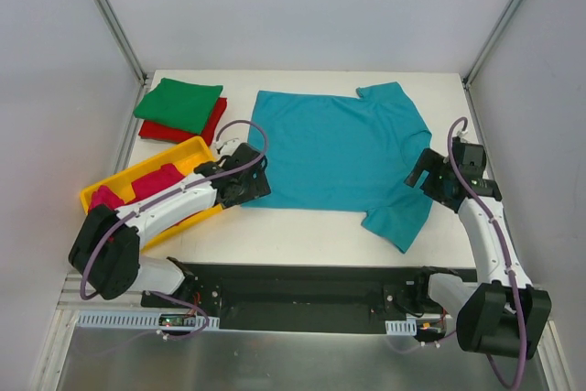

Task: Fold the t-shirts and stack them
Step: Flatten out the tshirt, then grap the side of the flattened tshirt closest away from the robot with both arms

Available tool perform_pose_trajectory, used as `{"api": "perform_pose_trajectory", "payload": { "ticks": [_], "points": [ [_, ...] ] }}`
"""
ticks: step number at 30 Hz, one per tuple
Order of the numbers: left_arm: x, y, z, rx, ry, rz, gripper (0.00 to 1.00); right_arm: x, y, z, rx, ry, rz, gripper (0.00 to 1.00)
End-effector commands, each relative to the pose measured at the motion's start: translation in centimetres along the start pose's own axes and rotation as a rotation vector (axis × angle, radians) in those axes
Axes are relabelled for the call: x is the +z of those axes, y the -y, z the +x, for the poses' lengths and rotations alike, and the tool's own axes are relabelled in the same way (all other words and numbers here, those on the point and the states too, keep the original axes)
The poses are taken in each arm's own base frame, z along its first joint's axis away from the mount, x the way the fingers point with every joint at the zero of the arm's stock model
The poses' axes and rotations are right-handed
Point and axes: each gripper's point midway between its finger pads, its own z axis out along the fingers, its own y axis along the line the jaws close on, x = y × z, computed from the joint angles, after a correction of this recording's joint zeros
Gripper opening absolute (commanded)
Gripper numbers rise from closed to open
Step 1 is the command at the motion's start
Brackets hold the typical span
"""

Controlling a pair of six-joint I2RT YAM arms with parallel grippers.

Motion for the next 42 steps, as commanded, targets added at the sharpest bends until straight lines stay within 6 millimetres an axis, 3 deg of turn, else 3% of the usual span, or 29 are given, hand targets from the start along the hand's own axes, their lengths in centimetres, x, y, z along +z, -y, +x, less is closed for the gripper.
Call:
{"api": "perform_pose_trajectory", "payload": {
  "ticks": [1,6,10,16,24,34,37,42],
  "points": [
    [1.8,-0.4,-0.4,-0.105,0.040,-0.081,0.77,0.5,-1.3,-0.2,-0.028,0.013,-0.075,0.96],
    [3.2,0.2,-1.2,-0.164,0.069,-0.133,0.65,0.6,-1.6,-0.1,-0.034,0.005,-0.091,0.96],
    [4.2,-0.7,-1.2,-0.220,0.100,-0.191,0.61,0.7,-1.5,-0.1,-0.035,0.007,-0.088,0.96],
    [5.2,-1.2,-0.7,-0.244,0.092,-0.235,0.58,1.0,-1.4,0.0,-0.037,-0.004,-0.082,0.96],
    [6.6,-1.6,1.2,-0.260,0.023,-0.277,0.47,1.6,-1.2,0.2,-0.037,-0.031,-0.071,0.96],
    [6.5,-1.5,2.3,-0.248,-0.025,-0.279,0.14,1.7,-0.5,0.5,-0.024,-0.047,-0.028,0.96],
    [6.0,-1.1,2.1,-0.244,-0.017,-0.261,0.00,1.2,0.3,1.2,-0.017,-0.067,0.026,0.96],
    [5.4,-0.6,1.8,-0.229,-0.013,-0.232,0.00,-0.7,0.3,4.6,-0.062,-0.123,0.099,0.96]
  ]
}}
